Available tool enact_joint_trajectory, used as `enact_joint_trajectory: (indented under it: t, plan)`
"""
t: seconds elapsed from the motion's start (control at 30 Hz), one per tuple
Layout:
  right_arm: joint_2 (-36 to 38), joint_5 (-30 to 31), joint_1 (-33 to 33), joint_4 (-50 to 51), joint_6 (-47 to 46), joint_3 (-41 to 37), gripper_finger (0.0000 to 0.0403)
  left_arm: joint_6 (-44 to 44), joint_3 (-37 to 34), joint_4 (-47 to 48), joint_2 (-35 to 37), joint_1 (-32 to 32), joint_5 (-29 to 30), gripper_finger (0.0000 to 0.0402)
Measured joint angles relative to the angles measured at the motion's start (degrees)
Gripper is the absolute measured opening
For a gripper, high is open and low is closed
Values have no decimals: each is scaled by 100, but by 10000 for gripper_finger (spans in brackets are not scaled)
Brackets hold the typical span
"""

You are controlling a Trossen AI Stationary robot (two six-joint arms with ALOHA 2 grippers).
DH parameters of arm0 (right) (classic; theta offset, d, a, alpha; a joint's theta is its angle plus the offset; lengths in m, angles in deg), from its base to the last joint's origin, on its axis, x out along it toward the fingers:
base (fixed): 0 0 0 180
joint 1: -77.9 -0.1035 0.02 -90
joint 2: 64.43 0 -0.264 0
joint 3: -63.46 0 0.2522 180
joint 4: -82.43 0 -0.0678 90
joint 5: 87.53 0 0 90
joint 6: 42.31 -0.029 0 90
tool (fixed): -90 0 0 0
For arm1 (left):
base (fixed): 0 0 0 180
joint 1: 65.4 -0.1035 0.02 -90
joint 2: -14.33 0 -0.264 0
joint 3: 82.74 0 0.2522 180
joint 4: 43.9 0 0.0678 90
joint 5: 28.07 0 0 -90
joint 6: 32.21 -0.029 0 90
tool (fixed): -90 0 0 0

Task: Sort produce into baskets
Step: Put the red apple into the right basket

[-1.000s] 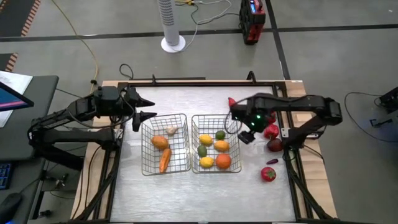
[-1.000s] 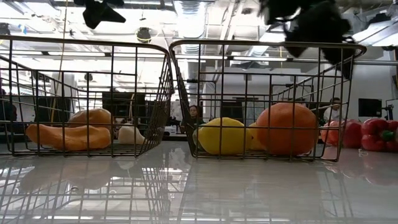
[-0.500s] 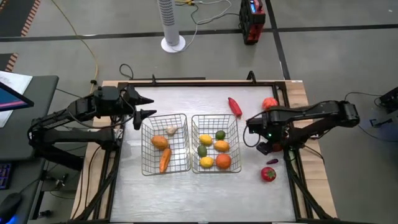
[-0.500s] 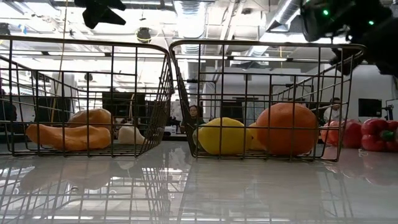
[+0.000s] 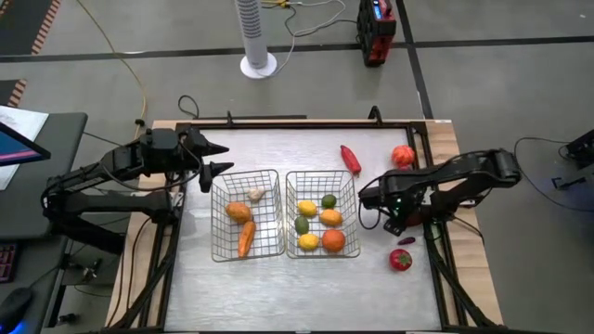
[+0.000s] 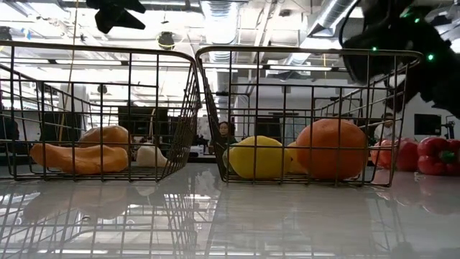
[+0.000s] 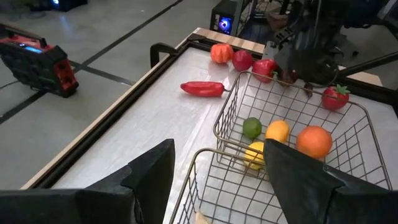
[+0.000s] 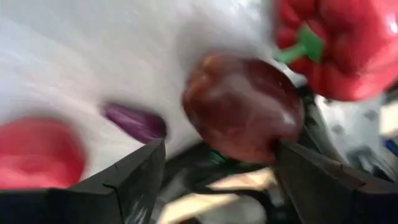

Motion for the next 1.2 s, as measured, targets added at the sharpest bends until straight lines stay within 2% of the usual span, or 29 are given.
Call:
enact_joint_trajectory:
  t: [0.43, 0.6, 0.83, 1.2]
  plan:
    - [-1448, 146, -14, 38, 1104, 81, 329, -5, 2, 175, 0, 0, -22, 234]
    - [-1594, 122, -10, -207, 1649, 180, 350, -25, 2, 280, 1, 0, -56, 234]
    - [-1618, -29, 157, -331, 1661, 173, 388, -30, 2, 321, 7, 0, -57, 234]
    - [-1608, -286, 140, -279, 1782, 36, 356, -32, 2, 345, 7, 0, -55, 234]
